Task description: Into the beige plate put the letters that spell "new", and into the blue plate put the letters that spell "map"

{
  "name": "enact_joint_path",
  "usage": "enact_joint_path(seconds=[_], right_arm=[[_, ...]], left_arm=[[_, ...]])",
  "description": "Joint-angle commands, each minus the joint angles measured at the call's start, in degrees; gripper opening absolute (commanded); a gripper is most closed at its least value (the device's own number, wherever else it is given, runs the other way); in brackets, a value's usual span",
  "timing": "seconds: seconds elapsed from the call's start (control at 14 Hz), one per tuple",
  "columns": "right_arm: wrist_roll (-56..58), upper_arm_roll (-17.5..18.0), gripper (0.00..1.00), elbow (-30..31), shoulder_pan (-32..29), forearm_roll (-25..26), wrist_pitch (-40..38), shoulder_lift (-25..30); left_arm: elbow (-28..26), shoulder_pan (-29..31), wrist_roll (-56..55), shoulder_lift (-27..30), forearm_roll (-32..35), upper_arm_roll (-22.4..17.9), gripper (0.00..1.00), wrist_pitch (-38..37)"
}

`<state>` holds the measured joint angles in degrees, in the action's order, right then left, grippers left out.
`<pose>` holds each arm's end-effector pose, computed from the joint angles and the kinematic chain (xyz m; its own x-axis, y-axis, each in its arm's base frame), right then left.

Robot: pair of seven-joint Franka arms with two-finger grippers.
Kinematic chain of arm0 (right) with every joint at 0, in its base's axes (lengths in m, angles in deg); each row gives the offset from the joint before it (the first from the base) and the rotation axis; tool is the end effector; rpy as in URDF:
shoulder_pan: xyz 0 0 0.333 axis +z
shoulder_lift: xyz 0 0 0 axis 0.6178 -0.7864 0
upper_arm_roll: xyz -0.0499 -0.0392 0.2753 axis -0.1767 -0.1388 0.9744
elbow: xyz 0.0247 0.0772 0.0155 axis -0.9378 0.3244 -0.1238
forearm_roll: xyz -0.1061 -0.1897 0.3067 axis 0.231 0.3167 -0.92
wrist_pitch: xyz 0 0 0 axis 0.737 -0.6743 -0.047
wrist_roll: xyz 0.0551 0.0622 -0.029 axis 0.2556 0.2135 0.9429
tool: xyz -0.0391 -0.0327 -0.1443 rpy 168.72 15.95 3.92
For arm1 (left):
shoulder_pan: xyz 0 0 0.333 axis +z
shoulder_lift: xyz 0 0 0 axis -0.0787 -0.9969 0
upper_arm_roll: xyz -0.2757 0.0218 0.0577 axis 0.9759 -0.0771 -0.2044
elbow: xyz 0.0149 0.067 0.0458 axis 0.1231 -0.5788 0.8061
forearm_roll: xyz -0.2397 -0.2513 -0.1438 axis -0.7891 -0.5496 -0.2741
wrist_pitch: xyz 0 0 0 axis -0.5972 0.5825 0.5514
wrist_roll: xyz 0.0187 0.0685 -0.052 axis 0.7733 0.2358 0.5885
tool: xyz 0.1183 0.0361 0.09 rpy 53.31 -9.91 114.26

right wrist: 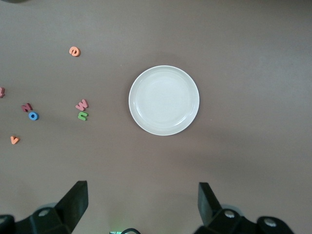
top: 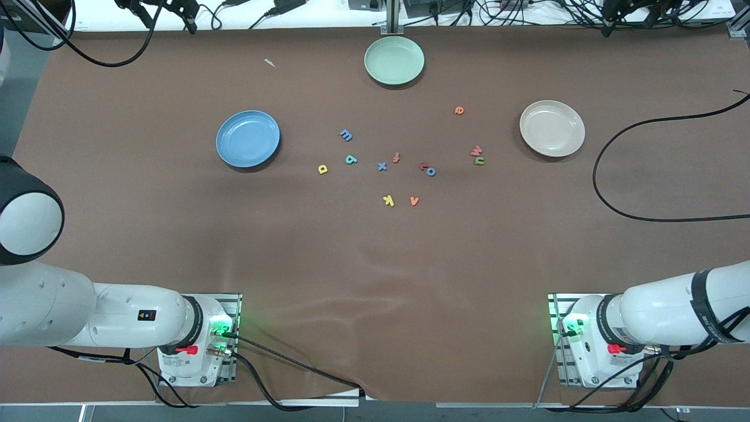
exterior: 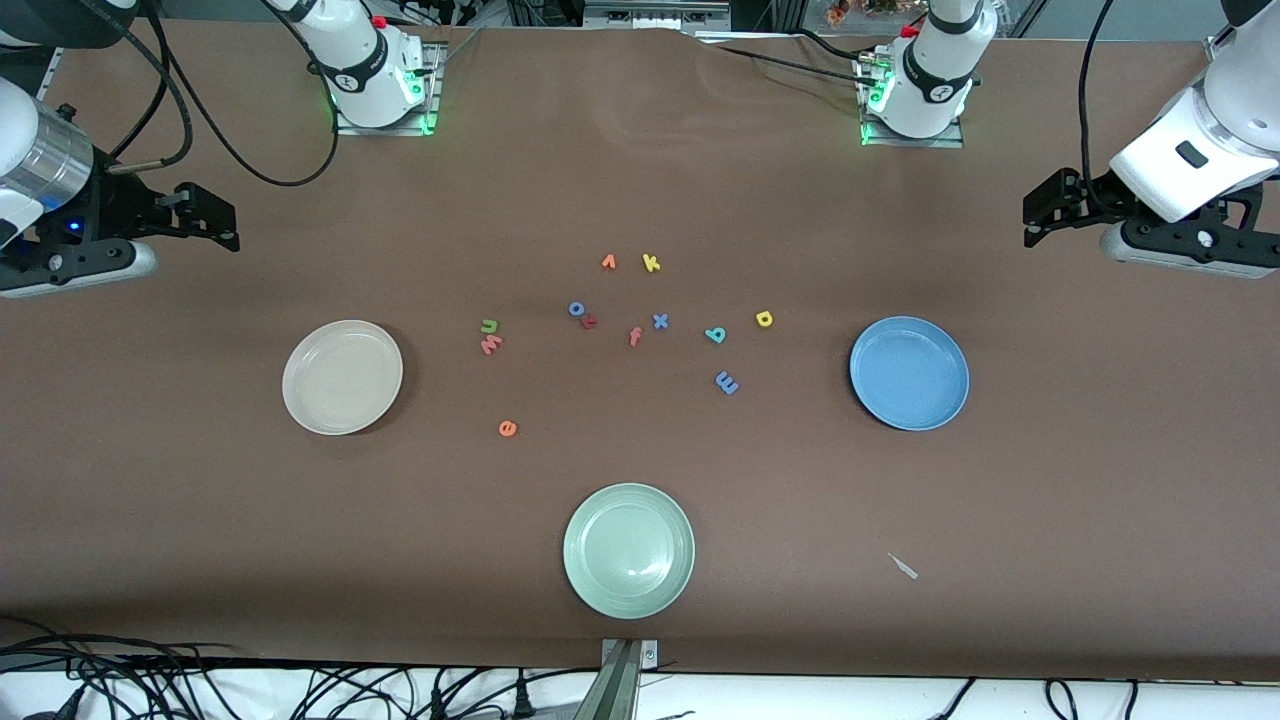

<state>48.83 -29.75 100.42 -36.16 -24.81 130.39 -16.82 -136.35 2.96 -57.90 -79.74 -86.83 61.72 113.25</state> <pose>0.5440 0.0519 0.5118 0.9744 0.2079 -0.0859 0.2082 -0.9781 -0.0053 0.5335 -0.0694 0.5387 0.9862 -0.1594 -0.0442 -0.1603 -0.9869 -0.0173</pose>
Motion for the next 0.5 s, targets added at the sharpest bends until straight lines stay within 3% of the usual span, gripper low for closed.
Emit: enact_joint_path(seconds=[0.0,0.43], right_arm=[[-0.9,0.2,1.0,2.0,0.0,-0.8,0.7,2.0],[-0.9,0.1,1.0,2.4,0.0,-0.8,0.8,2.1]], left_arm=[[0.5,0.2,1.2,0.5,1.0,0.1,1.0,-0.7],[0.5,0.2,1.5,0.5,0.9,0.1,1.0,-0.7]])
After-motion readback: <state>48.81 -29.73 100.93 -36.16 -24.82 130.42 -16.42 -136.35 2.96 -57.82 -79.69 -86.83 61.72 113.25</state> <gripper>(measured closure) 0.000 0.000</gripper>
